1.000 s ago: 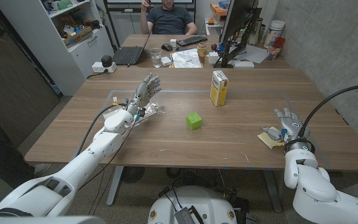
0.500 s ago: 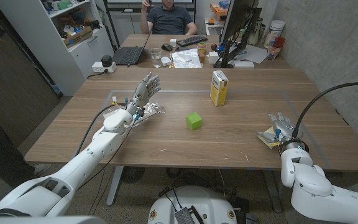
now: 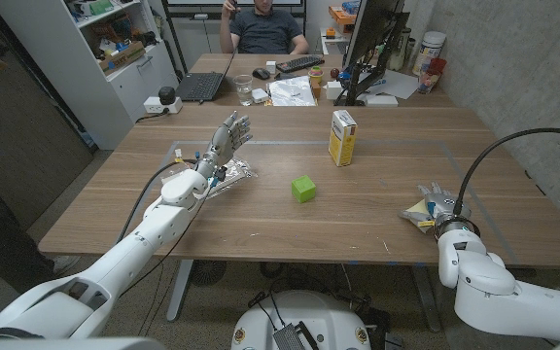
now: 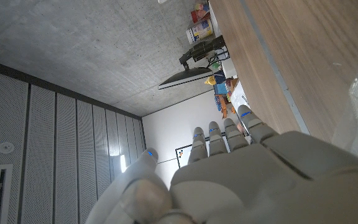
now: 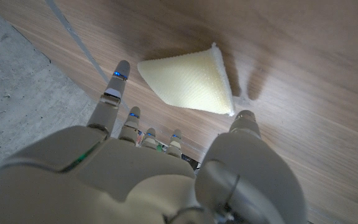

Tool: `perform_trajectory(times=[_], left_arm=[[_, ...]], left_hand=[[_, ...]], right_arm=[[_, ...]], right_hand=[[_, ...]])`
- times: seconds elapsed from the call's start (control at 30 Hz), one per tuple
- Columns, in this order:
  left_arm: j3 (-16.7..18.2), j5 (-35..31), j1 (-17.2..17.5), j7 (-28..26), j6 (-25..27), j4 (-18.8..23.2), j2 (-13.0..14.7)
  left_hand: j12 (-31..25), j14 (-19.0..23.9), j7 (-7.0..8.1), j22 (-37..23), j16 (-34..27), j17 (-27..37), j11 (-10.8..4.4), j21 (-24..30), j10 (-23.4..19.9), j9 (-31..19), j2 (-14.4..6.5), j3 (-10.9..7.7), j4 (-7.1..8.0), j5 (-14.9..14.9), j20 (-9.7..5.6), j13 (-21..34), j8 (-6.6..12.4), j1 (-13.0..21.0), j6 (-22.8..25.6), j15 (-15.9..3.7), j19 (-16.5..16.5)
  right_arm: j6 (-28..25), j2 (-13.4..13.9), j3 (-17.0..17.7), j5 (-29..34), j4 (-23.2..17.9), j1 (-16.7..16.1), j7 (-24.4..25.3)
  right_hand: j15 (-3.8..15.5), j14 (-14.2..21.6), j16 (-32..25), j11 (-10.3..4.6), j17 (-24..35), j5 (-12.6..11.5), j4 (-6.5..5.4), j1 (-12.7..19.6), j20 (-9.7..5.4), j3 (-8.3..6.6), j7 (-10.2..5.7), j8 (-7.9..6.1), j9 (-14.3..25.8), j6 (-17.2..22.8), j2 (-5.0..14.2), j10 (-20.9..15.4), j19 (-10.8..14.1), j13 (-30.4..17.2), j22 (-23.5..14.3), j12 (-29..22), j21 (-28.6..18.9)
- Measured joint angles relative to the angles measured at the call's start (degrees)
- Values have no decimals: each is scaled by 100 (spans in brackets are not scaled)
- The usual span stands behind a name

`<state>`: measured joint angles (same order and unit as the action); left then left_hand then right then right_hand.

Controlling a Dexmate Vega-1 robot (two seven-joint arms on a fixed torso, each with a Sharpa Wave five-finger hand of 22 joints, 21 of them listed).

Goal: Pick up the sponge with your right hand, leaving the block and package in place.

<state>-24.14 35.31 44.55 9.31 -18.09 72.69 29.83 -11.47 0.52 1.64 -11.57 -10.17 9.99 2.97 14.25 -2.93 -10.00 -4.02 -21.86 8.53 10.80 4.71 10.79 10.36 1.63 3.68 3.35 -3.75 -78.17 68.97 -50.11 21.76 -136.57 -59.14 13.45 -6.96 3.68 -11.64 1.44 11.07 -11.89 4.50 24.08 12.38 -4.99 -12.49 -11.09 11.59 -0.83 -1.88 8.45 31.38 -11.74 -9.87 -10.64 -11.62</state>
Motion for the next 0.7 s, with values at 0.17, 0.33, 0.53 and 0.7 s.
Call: perform_trajectory(times=[0.17,0.33,0.53,0.7], left_arm=[[7,-4,16,-16,-16,49,12],[24,-14,44,-49,-26,117,32],[43,-26,76,-88,-68,184,50],[63,-36,108,-116,-99,231,65]], left_hand=[[0,0,0,0,0,0,0,0,0,0,0,0,0,0,0,0,0,0,0,0,0],[0,0,0,0,0,0,0,0,0,0,0,0,0,0,0,0,0,0,0,0,0],[0,0,0,0,0,0,0,0,0,0,0,-1,0,0,0,0,0,0,0,0,0],[0,0,0,0,0,0,0,0,0,0,0,-1,0,0,0,0,0,0,0,0,0]], right_arm=[[12,69,-137,-102,6,181,-95],[46,116,-214,-209,5,299,-201],[132,175,-243,-299,-4,402,-270],[247,206,-172,-358,6,366,-206]], right_hand=[[-42,-42,21,-12,0,0,0,38,2,0,0,0,29,0,38,54,-5,0,0,0,0],[122,380,-122,-64,22,-13,42,170,-22,-43,-1,-51,29,3,170,-208,175,-13,-15,-156,-37],[637,1503,-524,-165,210,-164,125,382,-310,-125,-10,-121,29,367,382,-767,1358,-13,-34,-314,-369],[963,2853,-1479,-458,1017,-472,322,1112,-1312,-284,-15,-189,28,792,795,-1444,2328,-128,-333,-559,-881]])
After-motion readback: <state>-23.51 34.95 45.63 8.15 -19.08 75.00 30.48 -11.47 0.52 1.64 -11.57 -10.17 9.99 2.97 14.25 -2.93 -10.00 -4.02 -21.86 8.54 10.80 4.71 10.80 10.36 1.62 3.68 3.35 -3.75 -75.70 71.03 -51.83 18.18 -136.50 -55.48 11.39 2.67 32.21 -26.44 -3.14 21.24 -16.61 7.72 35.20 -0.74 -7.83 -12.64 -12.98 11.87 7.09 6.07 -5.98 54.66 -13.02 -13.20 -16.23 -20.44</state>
